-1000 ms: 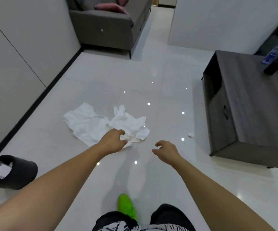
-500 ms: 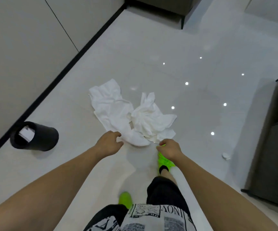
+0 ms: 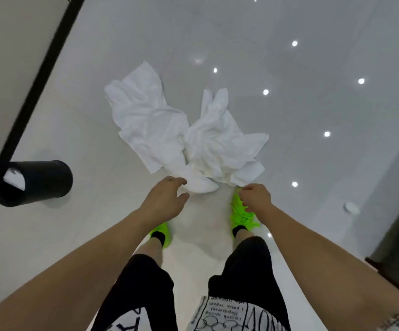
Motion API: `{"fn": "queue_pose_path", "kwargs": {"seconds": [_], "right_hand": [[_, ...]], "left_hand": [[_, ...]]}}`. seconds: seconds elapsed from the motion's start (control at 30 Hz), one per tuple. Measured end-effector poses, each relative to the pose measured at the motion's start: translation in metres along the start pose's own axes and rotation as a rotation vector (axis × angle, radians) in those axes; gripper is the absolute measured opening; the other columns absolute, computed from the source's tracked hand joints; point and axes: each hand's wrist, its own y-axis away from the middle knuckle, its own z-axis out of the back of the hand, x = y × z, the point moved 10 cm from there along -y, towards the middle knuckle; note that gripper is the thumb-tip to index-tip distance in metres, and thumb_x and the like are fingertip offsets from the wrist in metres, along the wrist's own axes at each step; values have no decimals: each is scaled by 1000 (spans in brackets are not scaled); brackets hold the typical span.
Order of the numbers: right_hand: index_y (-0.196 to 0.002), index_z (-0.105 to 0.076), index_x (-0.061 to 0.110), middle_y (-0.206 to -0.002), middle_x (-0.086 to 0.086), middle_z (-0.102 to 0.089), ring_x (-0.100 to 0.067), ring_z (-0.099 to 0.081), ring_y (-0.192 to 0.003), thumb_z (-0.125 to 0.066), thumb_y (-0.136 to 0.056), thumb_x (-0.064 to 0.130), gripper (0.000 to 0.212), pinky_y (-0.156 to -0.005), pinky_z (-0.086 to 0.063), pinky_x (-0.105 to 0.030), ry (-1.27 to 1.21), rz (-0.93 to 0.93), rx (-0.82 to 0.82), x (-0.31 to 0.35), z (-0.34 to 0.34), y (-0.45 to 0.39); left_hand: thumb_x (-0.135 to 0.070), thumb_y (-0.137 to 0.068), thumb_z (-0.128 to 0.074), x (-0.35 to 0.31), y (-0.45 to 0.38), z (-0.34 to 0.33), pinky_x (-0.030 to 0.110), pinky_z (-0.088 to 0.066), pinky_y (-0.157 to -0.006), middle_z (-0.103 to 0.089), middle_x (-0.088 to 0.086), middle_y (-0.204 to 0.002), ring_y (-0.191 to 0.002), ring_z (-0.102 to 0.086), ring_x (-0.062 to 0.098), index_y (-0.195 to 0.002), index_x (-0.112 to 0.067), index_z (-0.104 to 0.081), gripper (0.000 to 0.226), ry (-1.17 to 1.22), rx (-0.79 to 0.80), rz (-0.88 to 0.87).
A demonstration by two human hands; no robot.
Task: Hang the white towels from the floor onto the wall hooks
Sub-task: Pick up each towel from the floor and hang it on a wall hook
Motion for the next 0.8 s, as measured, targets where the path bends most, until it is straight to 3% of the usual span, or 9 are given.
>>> {"fn": "queue_pose_path", "kwargs": {"seconds": [0.13, 0.23, 0.3, 0.37, 0.47, 0.5, 0.57, 0.63, 0.8], "right_hand": [[-84, -66, 7, -81, -16, -65, -27, -62, -69, -64, -83, 10, 3, -72, -58, -43, -120, -90, -4, -16, -28, -108], [-79, -60, 8, -84, -18, -63, -26, -58, -63, -64, -87, 9, 9, -61, -53, -37, -260, -169, -25, -30, -48, -184], [-86, -61, 5, -83, -17, -60, -24, -54, -60, -63, -89, 7, 5, -58, -49, -34, -342, -216, -34, -40, -58, -227], [-104, -61, 4, -88, -14, -55, -25, -54, -71, -65, -90, 8, 15, -64, -50, -35, -464, -253, -22, -47, -68, -265], [-120, -57, 7, -111, -11, -50, -28, -53, -100, -65, -92, 9, 29, -85, -52, -39, -605, -298, 7, -50, -80, -308], [-117, -58, 7, -111, -10, -53, -27, -56, -99, -63, -93, 7, 25, -84, -54, -39, -645, -306, 4, -49, -83, -316], [-94, -61, 11, -97, -8, -60, -20, -61, -80, -59, -93, 3, 8, -67, -55, -31, -690, -294, -24, -45, -85, -325], [-79, -56, 15, -88, -6, -59, -15, -59, -70, -55, -93, 1, 20, -59, -54, -25, -660, -236, -39, -36, -85, -323], [-73, -60, 16, -91, -10, -66, -20, -66, -84, -56, -90, 2, 22, -71, -58, -31, -608, -145, 14, -16, -77, -269]], "left_hand": [[-33, -95, -58, 21, -94, -40, 26, -34, -95, -53, 7, -134, -120, -52, 23, -136, -20, -53, 44, -51, 43, -32], [-34, -95, -58, 36, -159, -72, 29, -36, -97, -54, 7, -132, -115, -53, 23, -136, -20, -54, 43, -36, 56, -28], [-34, -95, -57, 41, -195, -96, 26, -34, -94, -54, 6, -133, -116, -53, 22, -135, -21, -54, 43, -28, 62, -41], [-35, -95, -56, 45, -227, -118, 23, -30, -89, -53, 5, -134, -119, -52, 21, -136, -22, -53, 42, -44, 78, -52], [-35, -96, -55, 46, -257, -140, 24, -31, -91, -52, 5, -135, -120, -51, 21, -135, -22, -53, 42, -54, 85, -78], [-35, -96, -55, 44, -263, -145, 23, -30, -91, -52, 4, -135, -121, -50, 21, -135, -22, -53, 42, -58, 88, -88], [-35, -96, -55, 42, -267, -149, 21, -29, -90, -52, 3, -135, -122, -50, 20, -135, -22, -54, 42, -50, 91, -94], [-35, -96, -55, 40, -263, -150, 20, -28, -91, -53, 3, -134, -122, -50, 19, -134, -23, -54, 41, -33, 98, -74], [-35, -95, -55, 20, -220, -137, 22, -31, -90, -54, 2, -132, -119, -51, 18, -133, -23, -54, 39, -37, 142, -47]]}}
